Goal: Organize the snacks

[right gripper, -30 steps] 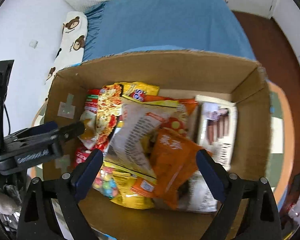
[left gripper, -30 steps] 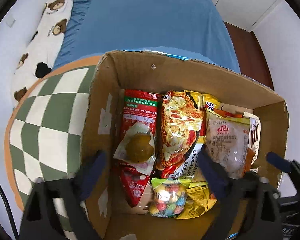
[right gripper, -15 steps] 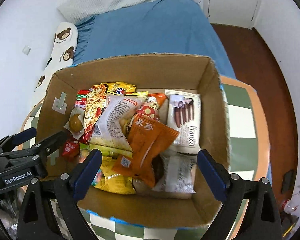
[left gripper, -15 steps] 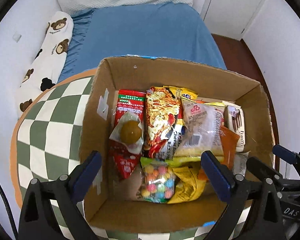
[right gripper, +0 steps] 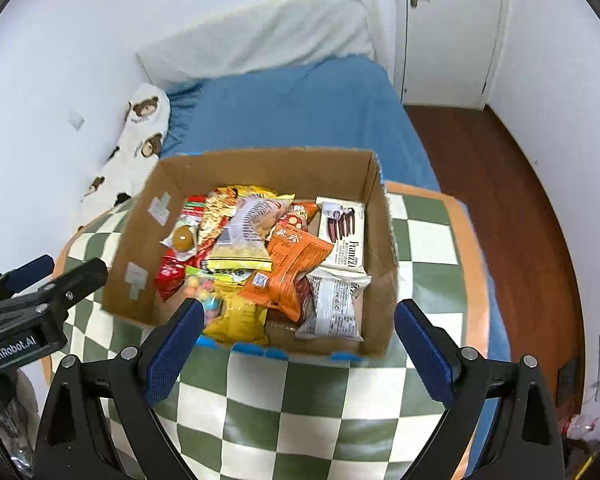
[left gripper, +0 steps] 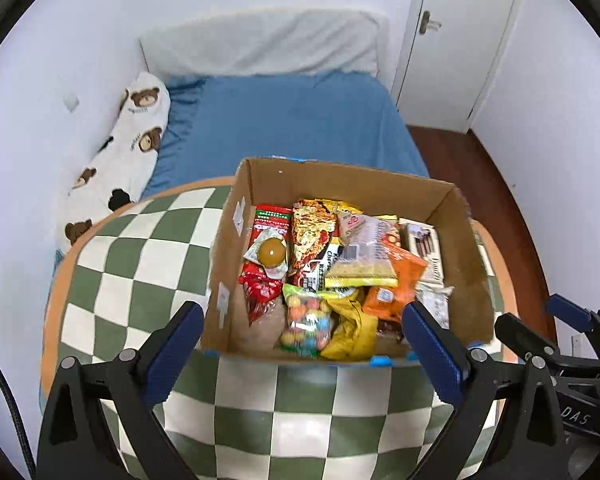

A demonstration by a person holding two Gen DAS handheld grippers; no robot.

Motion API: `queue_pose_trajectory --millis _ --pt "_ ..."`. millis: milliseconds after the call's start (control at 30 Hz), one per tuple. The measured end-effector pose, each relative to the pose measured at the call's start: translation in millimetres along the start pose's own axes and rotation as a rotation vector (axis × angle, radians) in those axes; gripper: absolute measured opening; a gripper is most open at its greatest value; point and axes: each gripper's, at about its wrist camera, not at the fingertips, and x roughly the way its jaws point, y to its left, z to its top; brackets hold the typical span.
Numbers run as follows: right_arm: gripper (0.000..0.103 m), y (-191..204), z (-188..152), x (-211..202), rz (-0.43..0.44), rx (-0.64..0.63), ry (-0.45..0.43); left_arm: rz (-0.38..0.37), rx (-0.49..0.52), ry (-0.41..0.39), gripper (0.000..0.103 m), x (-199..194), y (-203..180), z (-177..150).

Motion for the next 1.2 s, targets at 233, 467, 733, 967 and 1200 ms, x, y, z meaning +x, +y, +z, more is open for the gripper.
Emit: queue_pose_trajectory --millis 233,467,733,967,1200 --pt "0.099 5 -40 -73 -0.012 -0.011 -0.12 0.008 0.009 -0.097 0.102 -64 -4 -38" --pt "0.101 16 -78 -132 -0.007 -0.041 -0.192 0.024 0.037 -0.15 0.102 -113 -13 -68" --pt "0.102 24 -103 -180 -0.023 -0.061 -0.255 0.041 0.038 -0.2 0.102 -152 -14 -96" --pt "0.102 30 -112 -198 -0.031 -0.07 -0.282 0.033 0.006 -0.198 0.102 -163 -6 -109" --pt "0.103 29 -111 -193 -0.041 -0.058 -0.286 0.047 -0.012 -0.206 0.102 -158 -1 -106"
